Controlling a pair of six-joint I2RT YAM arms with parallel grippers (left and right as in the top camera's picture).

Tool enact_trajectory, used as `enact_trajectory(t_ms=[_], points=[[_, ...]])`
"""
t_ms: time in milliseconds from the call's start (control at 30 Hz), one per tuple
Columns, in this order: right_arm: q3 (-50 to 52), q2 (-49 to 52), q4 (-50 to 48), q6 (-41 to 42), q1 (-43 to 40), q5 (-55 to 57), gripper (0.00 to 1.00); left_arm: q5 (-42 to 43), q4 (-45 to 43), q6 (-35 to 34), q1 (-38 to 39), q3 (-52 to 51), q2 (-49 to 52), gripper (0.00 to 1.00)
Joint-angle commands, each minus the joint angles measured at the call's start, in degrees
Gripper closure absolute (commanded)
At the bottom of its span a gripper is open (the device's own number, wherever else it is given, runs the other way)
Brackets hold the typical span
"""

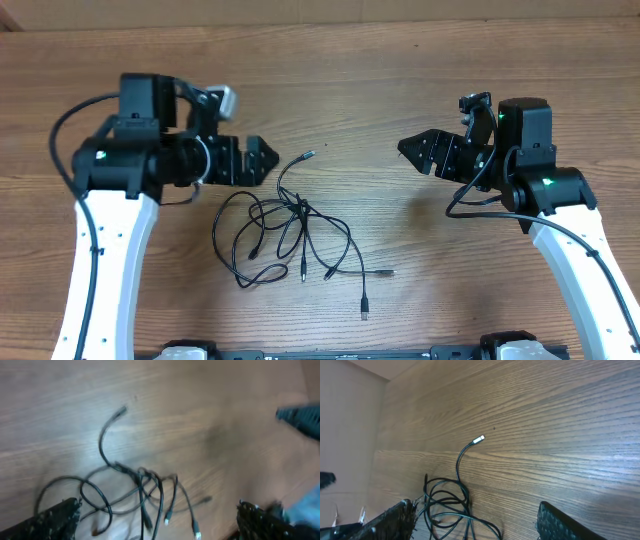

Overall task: Untangle cables
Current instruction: 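Lower the left gripper onto the loose black cables and grasp them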

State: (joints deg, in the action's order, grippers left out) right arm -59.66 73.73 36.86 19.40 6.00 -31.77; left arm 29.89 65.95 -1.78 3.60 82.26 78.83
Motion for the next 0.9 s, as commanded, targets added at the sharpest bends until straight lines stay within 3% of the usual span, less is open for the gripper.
enact_trajectory(t_ms=[0,300,367,467,733,867], points=[[0.07,-0.2,-0.42,-0.63,-0.22,-0.5,0.24,-4.63,2.91,4.96,3.98,0.7,2.21,0.0],[0.07,-0.2,-0.33,-0.63,-0.22,-0.48,0.24,-13.49,5.64,2.62,13.29,0.7,12.87,0.03],[0.07,-0.2,-0.35,-0.63,-0.22,-0.46,0.23,-13.35,6.05,0.63,14.4,0.7,15.41,0.1],[0.07,-0.2,-0.35,-0.63,-0.22,0.15,0.21,-13.4,7.1,0.17,16.79,0.7,19.74,0.3],[0.07,-0.2,-0.37,-0.63,-0.24,0.17,0.2,-13.77,7.43,-1.22,19.28,0.42,21.79,0.43],[0.07,-0.2,-0.37,-0.63,-0.24,0.2,0.2,-15.47,8.2,-1.22,19.85,-0.04,21.81,0.61]])
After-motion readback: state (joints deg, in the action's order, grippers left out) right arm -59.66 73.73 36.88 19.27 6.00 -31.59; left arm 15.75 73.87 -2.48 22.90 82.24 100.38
